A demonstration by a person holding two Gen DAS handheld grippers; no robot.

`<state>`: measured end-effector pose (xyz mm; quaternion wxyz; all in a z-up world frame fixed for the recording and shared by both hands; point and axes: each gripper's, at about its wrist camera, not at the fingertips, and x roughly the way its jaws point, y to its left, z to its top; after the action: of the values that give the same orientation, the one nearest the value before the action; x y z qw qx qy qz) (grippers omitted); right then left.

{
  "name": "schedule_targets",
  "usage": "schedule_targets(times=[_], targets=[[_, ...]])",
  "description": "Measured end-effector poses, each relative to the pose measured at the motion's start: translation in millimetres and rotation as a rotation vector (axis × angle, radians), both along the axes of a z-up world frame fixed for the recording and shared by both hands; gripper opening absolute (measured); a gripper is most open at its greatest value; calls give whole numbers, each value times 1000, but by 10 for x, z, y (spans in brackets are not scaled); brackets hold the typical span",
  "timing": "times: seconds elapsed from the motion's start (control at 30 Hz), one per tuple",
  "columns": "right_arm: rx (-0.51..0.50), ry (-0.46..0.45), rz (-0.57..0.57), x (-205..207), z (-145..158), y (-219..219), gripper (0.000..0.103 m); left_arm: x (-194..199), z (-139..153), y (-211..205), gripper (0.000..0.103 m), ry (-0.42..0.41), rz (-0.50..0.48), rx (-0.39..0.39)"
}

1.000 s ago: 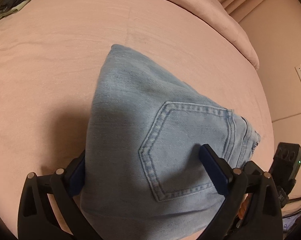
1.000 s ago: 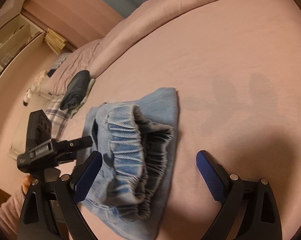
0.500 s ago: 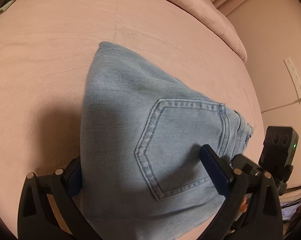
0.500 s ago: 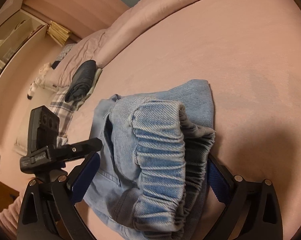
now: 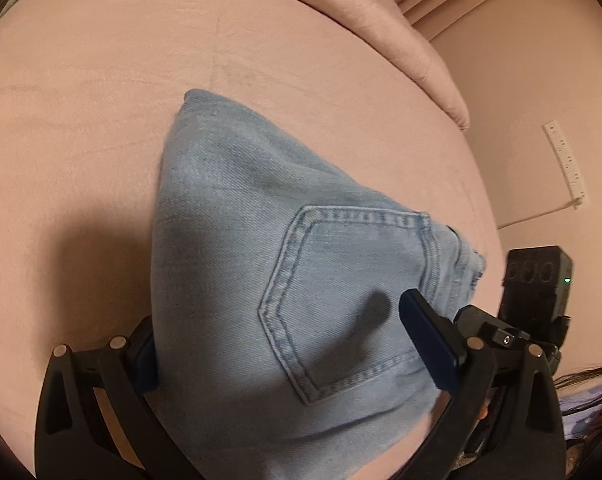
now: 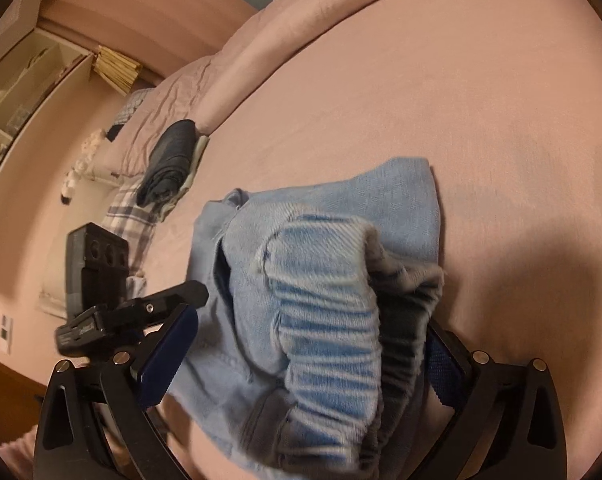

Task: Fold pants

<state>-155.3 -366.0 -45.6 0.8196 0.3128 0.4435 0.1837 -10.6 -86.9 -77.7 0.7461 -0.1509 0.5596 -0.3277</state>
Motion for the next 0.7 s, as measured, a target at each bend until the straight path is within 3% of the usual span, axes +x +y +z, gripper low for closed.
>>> schedule_targets(times=[0.3, 0.5, 0.6, 0.67, 0.7], targets=[[65, 35, -14, 126, -55, -32, 102, 49, -17, -162, 101, -17, -102, 85], [35, 41, -23, 125, -18, 4, 98, 60, -17, -64, 97, -19, -113, 55], [49, 48, -53, 72, 1, -34, 90, 64, -22, 72, 81, -7, -78, 14], [77, 62, -79, 43, 2, -80, 85, 82, -45, 183, 63, 10, -50, -6], [80, 66, -85, 43, 2, -86, 82, 95, -64, 253, 60, 22, -34, -27]])
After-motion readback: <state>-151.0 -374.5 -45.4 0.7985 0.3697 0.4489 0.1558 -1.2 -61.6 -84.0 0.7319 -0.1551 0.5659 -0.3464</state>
